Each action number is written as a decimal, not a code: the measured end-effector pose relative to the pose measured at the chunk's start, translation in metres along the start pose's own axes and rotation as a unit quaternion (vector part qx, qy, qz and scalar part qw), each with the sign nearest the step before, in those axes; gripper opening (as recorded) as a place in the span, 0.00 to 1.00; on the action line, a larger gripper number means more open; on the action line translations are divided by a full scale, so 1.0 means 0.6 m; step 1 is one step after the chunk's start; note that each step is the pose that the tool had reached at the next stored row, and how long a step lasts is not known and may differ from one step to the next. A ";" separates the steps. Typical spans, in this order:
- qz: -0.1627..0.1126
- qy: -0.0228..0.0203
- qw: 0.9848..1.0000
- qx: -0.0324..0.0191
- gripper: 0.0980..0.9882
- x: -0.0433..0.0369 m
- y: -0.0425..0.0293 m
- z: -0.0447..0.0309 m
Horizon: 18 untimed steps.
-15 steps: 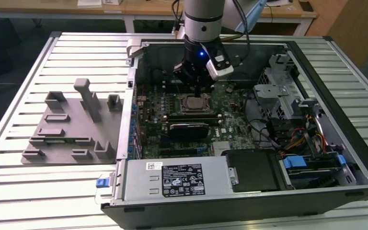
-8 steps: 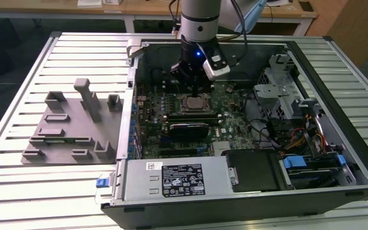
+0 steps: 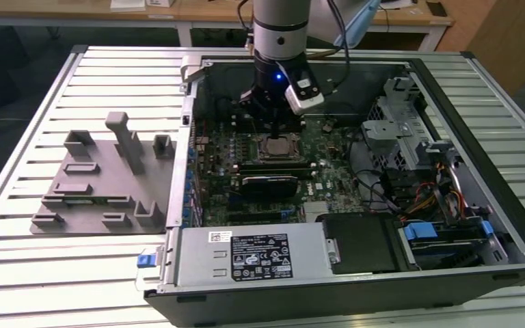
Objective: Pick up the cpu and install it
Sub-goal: 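Install the first cpu locking lever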
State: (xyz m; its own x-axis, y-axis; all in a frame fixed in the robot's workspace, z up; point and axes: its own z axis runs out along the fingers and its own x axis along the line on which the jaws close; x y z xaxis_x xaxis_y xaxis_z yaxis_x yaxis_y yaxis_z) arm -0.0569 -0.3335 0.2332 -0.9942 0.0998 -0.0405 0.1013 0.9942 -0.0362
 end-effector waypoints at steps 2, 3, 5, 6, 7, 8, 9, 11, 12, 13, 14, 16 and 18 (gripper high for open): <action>0.000 0.000 1.000 0.000 0.01 0.002 0.000 0.000; 0.000 0.000 1.000 0.000 0.01 0.004 0.000 0.000; 0.000 0.000 1.000 0.000 0.01 0.006 -0.001 0.000; 0.000 0.000 1.000 0.000 0.01 0.007 -0.001 0.000; 0.000 0.000 1.000 0.000 0.01 0.009 -0.001 0.000; 0.000 0.000 1.000 0.000 0.01 0.010 -0.001 0.000; 0.000 0.000 1.000 0.000 0.01 0.012 -0.001 0.000; 0.000 0.000 1.000 0.000 0.01 0.016 -0.002 -0.001; 0.000 0.000 1.000 0.000 0.01 0.018 -0.002 -0.001; 0.000 0.000 1.000 0.000 0.01 0.020 -0.002 -0.001; 0.000 0.000 1.000 0.000 0.01 0.023 -0.002 -0.001; 0.000 0.000 1.000 0.000 0.01 0.027 -0.003 -0.001; 0.000 0.000 1.000 0.000 0.01 0.034 -0.004 -0.001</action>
State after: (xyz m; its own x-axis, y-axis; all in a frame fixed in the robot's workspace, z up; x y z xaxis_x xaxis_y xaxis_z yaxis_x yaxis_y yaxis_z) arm -0.0775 -0.3335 0.2332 -0.9942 0.0999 -0.0404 0.1014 0.9942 -0.0360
